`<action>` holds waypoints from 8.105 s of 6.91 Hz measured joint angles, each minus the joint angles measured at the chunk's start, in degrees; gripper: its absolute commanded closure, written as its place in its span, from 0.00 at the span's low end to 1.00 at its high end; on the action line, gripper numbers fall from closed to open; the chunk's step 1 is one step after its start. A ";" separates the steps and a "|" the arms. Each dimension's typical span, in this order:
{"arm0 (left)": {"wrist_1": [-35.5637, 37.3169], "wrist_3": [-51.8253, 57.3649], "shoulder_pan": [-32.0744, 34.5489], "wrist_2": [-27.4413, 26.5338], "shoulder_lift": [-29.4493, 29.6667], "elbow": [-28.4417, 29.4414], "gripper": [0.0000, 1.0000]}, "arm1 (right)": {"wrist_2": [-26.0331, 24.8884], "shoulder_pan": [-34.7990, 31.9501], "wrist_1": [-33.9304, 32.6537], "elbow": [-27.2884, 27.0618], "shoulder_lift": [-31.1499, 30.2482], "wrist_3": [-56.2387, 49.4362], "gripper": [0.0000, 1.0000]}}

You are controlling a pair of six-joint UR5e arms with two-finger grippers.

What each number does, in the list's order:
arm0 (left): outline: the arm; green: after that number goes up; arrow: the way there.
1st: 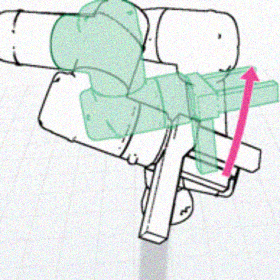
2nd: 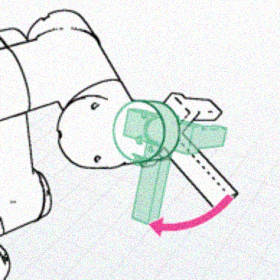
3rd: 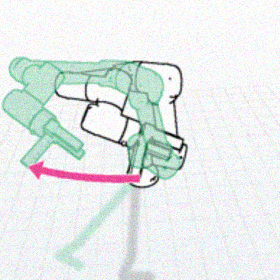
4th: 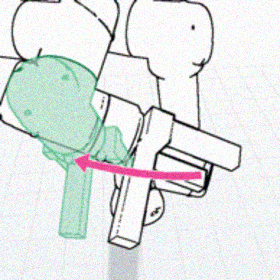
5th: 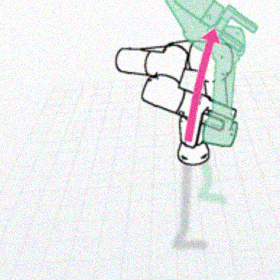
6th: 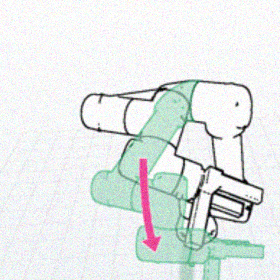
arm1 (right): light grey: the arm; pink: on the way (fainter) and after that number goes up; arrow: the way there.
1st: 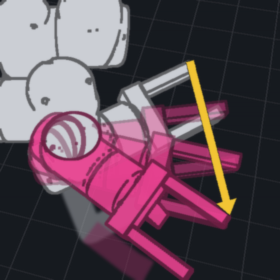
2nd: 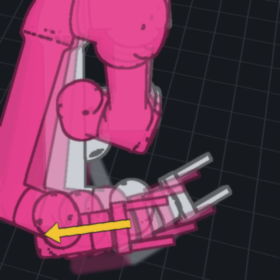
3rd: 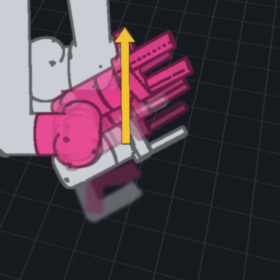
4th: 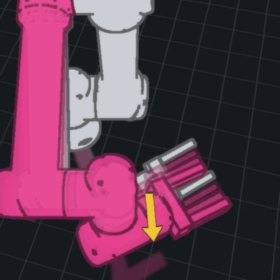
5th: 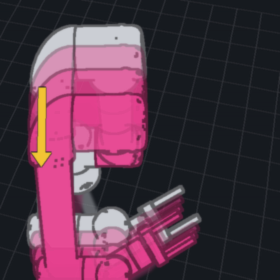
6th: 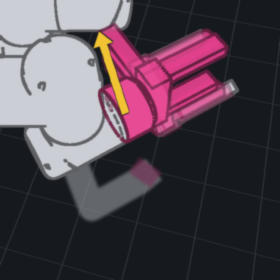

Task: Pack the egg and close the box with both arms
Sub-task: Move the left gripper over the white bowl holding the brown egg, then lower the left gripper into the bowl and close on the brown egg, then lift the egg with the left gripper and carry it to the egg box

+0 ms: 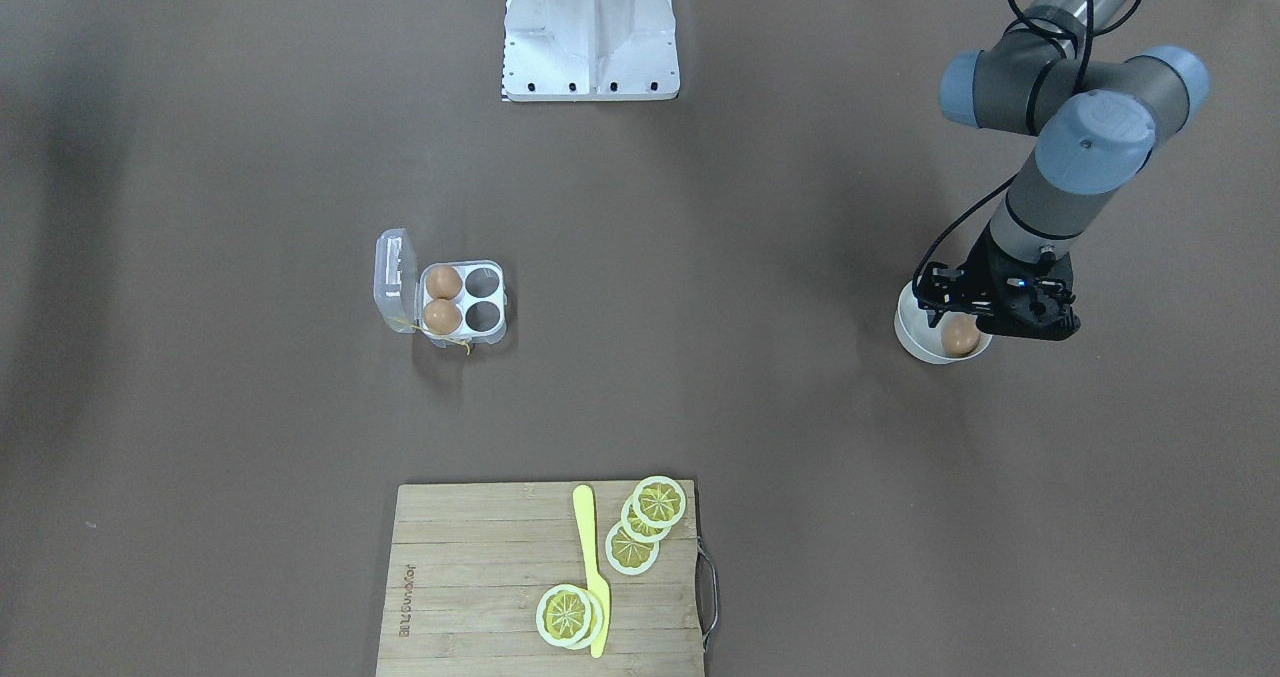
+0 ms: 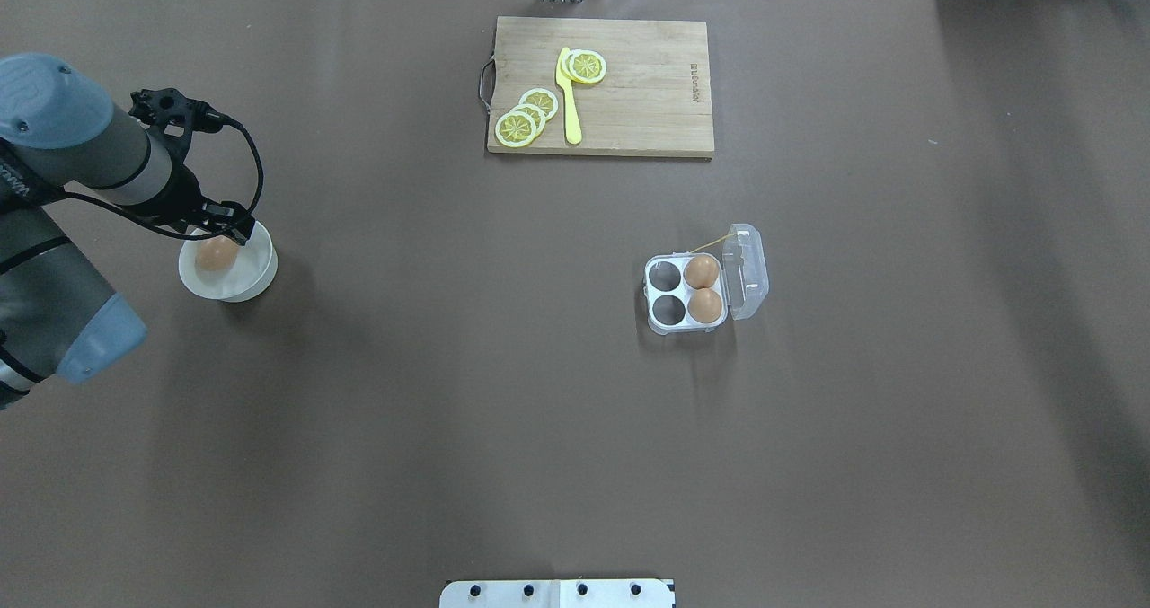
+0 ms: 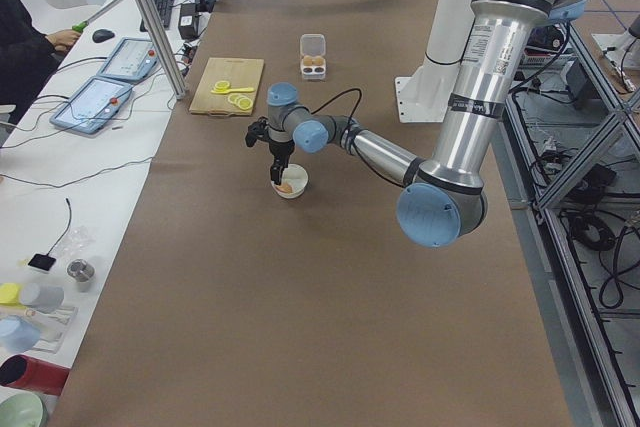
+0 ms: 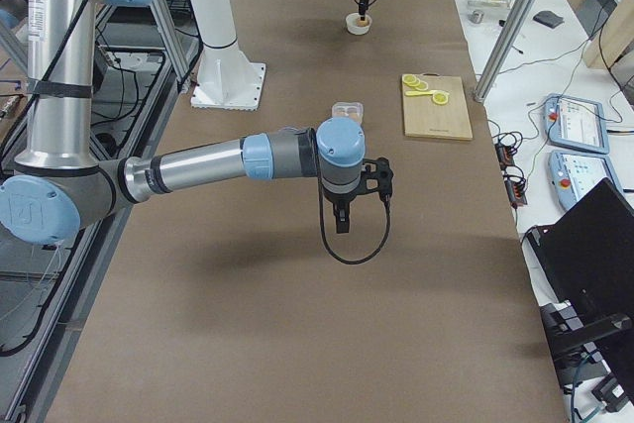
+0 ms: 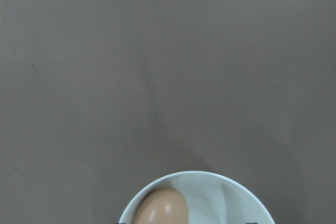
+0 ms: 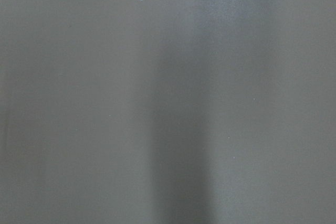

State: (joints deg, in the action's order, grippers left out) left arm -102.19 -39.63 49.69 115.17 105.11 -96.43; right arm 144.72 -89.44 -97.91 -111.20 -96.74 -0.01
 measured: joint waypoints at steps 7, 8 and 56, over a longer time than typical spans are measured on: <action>0.04 -0.19 -2.97 -0.23 -0.65 0.67 0.19 | 2.11 0.05 -0.10 0.10 0.63 2.10 0.00; 0.01 0.06 -3.07 -0.21 -0.96 0.63 0.19 | 2.38 0.05 -0.06 -0.04 0.64 2.68 0.00; -4.97 4.48 -0.83 -0.34 -3.27 0.98 0.53 | 2.59 -0.76 -0.44 -0.01 1.15 2.56 0.00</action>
State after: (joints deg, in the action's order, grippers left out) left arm -107.16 -35.15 48.86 114.82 101.84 -95.44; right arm 147.30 -90.20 -98.35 -111.21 -95.59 2.55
